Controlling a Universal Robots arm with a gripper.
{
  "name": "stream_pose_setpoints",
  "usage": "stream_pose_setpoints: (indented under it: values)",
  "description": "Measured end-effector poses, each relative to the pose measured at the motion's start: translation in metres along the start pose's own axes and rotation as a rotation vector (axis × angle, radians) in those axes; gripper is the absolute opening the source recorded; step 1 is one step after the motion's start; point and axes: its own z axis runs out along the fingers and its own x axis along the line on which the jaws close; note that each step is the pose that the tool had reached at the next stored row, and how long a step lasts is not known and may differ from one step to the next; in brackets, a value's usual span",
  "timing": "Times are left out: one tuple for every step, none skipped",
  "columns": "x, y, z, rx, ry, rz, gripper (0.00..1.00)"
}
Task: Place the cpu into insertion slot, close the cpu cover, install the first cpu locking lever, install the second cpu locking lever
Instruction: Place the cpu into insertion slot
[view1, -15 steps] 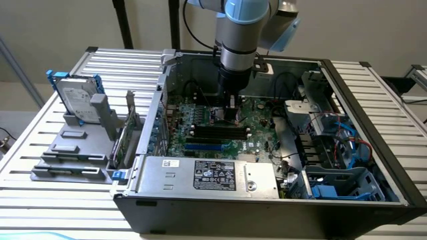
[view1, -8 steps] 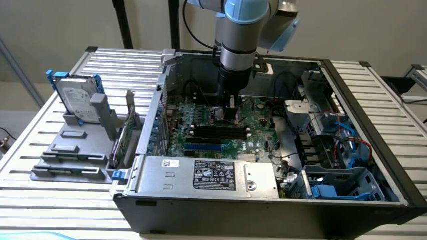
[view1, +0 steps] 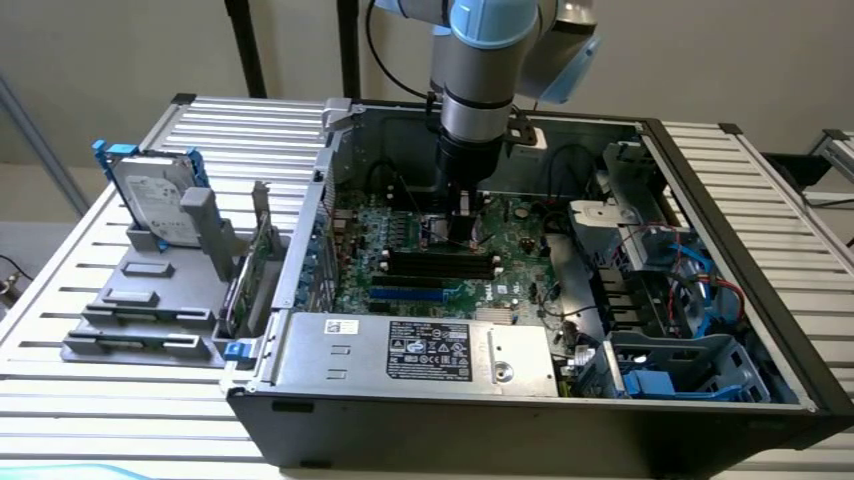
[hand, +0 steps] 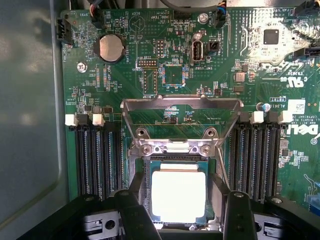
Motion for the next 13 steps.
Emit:
stream_pose_setpoints:
  values:
    - [0.0000,0.0000,0.0000,0.0000,0.0000,0.000,0.62]
    - [0.0000,0.0000,0.0000,0.0000,0.0000,0.000,0.62]
    - [0.0000,0.0000,0.0000,-0.0001,0.0001,0.000,0.62]
    - [0.0002,0.0000,0.0001,-0.0001,0.0002,0.000,0.62]
    - [0.0005,0.0000,0.0001,-0.0001,0.0002,0.000,0.62]
    - [0.0007,0.0000,0.0001,-0.0001,0.0003,0.000,0.62]
    - [0.0010,0.0000,0.0000,0.0000,0.0001,0.000,0.62]
    - [0.0014,0.0000,0.0000,0.0000,0.0000,0.000,0.62]
    - [0.0018,-0.0001,0.0001,0.0000,0.0000,0.000,0.62]
    - [0.0023,-0.0001,0.0001,0.0000,0.0002,0.000,0.62]
    - [0.0027,-0.0002,0.0000,0.0001,-0.0001,0.000,0.62]
    - [0.0029,-0.0003,0.0000,0.0001,-0.0001,0.000,0.62]
    - [0.0029,-0.0003,0.0000,0.0000,0.0000,0.000,0.62]
